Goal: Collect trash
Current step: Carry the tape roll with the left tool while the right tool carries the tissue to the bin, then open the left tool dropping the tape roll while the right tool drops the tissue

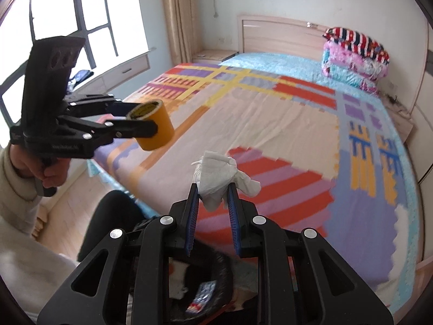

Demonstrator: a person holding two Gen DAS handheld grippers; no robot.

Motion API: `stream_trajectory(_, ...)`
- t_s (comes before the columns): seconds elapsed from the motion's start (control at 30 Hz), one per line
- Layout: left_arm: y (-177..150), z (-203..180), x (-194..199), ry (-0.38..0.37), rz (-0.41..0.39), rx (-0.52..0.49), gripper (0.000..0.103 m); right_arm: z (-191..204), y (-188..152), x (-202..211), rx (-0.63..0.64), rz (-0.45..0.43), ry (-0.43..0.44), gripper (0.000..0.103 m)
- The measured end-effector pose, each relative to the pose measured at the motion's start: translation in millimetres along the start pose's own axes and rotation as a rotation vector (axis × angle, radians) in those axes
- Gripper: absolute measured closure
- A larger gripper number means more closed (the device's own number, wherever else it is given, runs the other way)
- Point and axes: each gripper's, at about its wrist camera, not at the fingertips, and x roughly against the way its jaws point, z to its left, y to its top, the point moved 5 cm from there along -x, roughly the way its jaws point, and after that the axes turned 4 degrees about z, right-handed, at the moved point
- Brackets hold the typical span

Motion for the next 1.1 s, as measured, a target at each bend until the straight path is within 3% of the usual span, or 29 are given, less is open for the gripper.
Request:
stream_trajectory(0.23,-33,-11,-2,-0.025,0.022,0.032,0.057,19,-38,-8,-0.050,0.041,0.070,0.081)
stream_trajectory(0.43,-65,-28,-4,-0.077,0.059,0.042,0.057,23,-73,-42,-0.075,0.161,0.111,0.081)
stream_trajectory(0.63,-109,-35,-30,-0.130,0.145,0.093,0.057,29,-100,-72,-0.087,0.253,0.130,0.081)
stream_trajectory(0.97,-154,-40,-60,-0.153,0.243,0.135,0.057,33,-128,-108,-0.122,0.345,0.126,0.081)
stream_trajectory(1.1,-164,-35,-73,-0.138,0.272,0.150,0.057,31,-131,-119,-0.114,0.364,0.084,0.081)
